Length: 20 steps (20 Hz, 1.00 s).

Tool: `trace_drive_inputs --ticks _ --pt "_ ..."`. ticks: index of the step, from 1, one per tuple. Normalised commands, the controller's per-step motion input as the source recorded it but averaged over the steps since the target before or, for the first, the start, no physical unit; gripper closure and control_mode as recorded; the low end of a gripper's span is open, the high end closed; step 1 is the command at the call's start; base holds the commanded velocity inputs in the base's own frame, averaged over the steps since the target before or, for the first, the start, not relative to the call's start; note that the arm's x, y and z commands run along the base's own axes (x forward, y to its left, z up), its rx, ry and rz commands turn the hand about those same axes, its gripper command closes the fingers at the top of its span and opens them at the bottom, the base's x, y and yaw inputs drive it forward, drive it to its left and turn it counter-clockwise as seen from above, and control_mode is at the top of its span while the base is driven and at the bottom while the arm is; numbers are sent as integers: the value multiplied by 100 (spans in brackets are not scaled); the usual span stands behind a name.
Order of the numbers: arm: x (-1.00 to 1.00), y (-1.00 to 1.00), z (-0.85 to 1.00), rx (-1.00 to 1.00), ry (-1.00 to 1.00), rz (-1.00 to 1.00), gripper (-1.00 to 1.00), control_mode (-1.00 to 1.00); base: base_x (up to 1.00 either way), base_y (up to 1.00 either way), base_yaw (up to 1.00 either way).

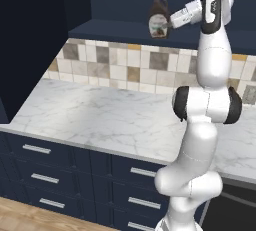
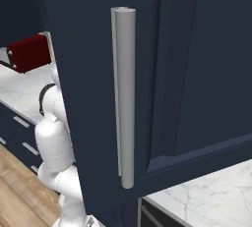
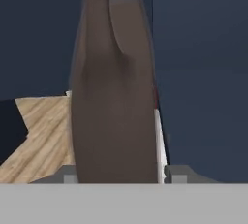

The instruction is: Move the syrup bottle and condiment bottle from the cabinet to the dining counter.

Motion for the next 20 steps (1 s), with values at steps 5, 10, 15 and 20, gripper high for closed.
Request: trace_drive_inputs --ticks 5,10,15,20 --pt "-100 3 -3 15 -23 -10 100 -100 0 0 0" --pt "-100 20 0 11 -21 -14 100 -100 0 0 0" --pt "-96 44 23 6 -13 -15 100 -100 0 0 0" --pt "-82 39 41 4 -3 -19 100 -100 0 0 0"
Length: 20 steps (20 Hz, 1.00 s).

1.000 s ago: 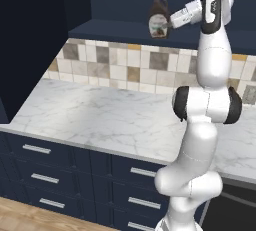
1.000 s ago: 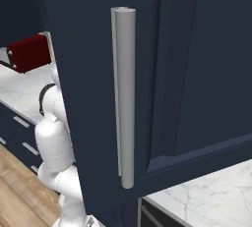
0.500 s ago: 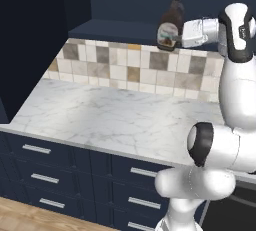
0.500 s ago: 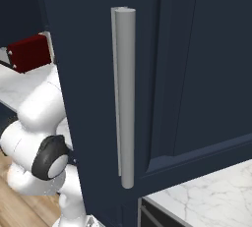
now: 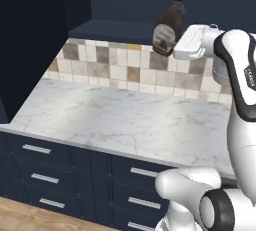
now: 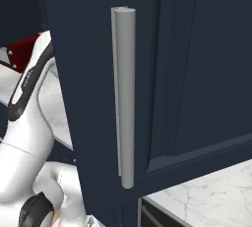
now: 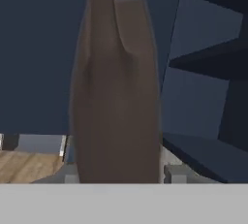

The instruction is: Move the syrup bottle and condiment bottle from the cabinet to the dining counter.

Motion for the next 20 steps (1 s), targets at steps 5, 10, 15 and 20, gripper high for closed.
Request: trace_drive_inputs --ticks 5,10,15,20 --pt "-33 12 6 0 19 -45 100 -100 0 0 0" --pt "-14 0 0 0 10 -46 100 -100 0 0 0" --pt "-15 0 -2 0 0 -30 100 -100 0 0 0" --pt "-27 -15 0 0 0 -20 100 -100 0 0 0"
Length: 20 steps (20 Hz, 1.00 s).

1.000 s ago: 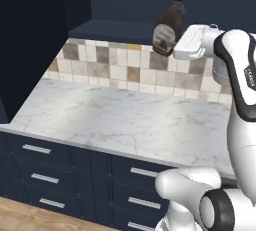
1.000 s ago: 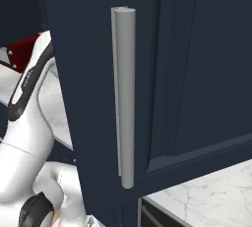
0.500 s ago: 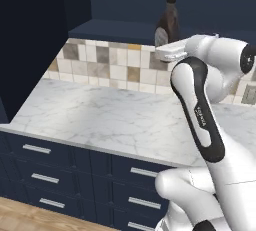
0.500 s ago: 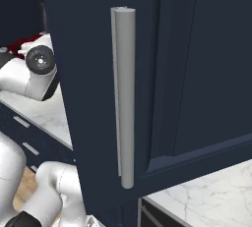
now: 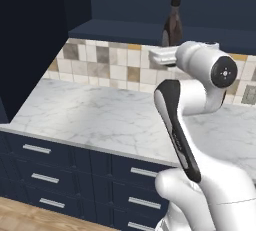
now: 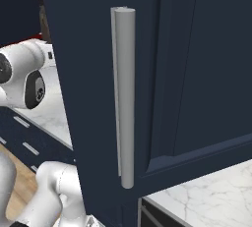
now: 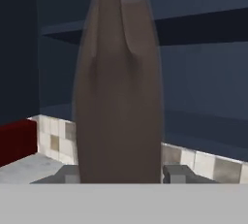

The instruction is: Move the syrup bottle and condiment bottle from the cabinet to the dining counter.

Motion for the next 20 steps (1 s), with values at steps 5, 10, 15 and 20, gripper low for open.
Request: trace_drive_inputs --ticks 5,10,15,20 --pt "-40 -11 0 0 2 -11 100 -100 0 0 0" --pt "-9 0 0 0 1 0 100 -100 0 0 0" --pt "-11 0 0 0 0 0 100 -100 0 0 0" --pt "-7 0 -6 0 0 0 100 100 -13 0 0"
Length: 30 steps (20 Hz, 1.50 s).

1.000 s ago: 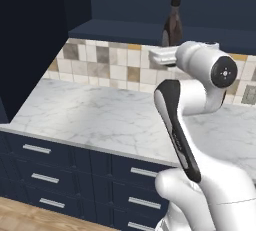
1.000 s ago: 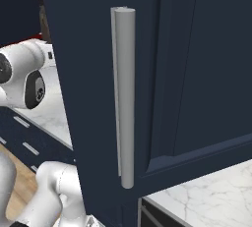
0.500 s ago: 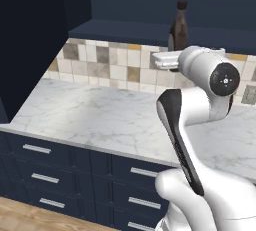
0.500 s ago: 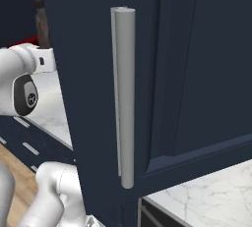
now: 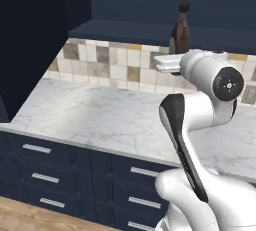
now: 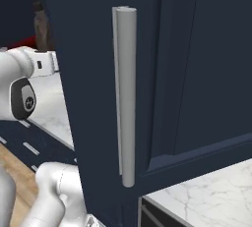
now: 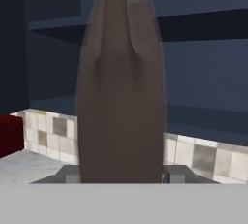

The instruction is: Move the syrup bottle and condiment bottle from the cabinet to the dining counter.

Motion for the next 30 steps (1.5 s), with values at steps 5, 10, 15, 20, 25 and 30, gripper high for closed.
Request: trace_drive_inputs --ticks 5,10,15,20,25,30 --pt "0 0 0 0 0 0 100 100 -58 7 0" --pt "0 0 0 0 0 0 100 100 -67 50 7" --pt "0 0 0 0 0 0 100 100 -49 86 37" --pt "0 0 0 0 0 0 100 100 -38 52 65" --pt "0 0 0 0 0 0 100 100 -44 64 72" --pt "0 0 0 0 0 0 100 100 -18 50 61"
